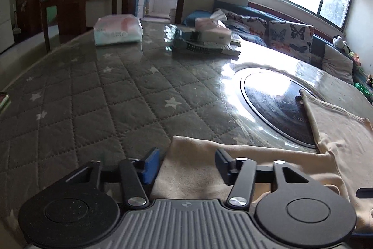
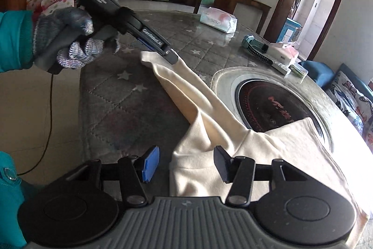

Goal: Fold clothes

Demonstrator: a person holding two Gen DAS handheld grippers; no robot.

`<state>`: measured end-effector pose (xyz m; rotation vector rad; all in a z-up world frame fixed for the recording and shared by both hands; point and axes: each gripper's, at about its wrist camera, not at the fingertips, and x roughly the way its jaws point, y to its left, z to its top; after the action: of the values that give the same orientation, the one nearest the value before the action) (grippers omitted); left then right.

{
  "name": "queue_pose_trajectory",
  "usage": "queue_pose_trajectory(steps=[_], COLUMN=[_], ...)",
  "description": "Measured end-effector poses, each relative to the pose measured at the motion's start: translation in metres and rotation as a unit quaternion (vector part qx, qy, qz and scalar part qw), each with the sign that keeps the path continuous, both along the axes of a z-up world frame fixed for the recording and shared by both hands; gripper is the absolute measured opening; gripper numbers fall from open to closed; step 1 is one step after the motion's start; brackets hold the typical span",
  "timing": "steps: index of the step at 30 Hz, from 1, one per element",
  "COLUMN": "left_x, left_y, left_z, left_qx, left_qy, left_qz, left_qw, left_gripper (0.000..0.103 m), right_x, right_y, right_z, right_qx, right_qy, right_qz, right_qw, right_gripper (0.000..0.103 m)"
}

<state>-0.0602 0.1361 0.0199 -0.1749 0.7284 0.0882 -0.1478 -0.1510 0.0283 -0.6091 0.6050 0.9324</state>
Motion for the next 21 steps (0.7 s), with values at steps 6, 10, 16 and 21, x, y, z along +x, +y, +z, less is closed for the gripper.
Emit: queue_pose_trajectory(steps=[6,10,16,21], left_x=[0.008,0.016,0.03,0.043], left_y=[-0.004,-0.016,-0.039,-0.033], left_z=[0.006,0.03,0.043,0.022], left_qx=[0.039,0.096,0.187,0.183], left_qy=[-0.022,-0.064,-0.08,-0.032], left_qz=[-0.016,-0.032,-0.062,-0.05], left_qw=[0.9989,0.9928,0.977,0.9814], left_gripper=[0.011,0.011,0.011,0.015], right_x=[0.006,0.01,0.007,0.006], right_y=[0.006,0.007,0.009,0.011], right_z=[-0.007,-0.012,-0.015,-0.014], right_qx=[0.002,-0.001,0.005,0.011], right_qy=[0.009,0.028,0.042,0.055], right_qz=[-0.015,-0.018,-0.003,0.008], right_qw=[1.0,0.999,0.999,0.998], right_gripper=[0.045,0.04,0.038,0.038])
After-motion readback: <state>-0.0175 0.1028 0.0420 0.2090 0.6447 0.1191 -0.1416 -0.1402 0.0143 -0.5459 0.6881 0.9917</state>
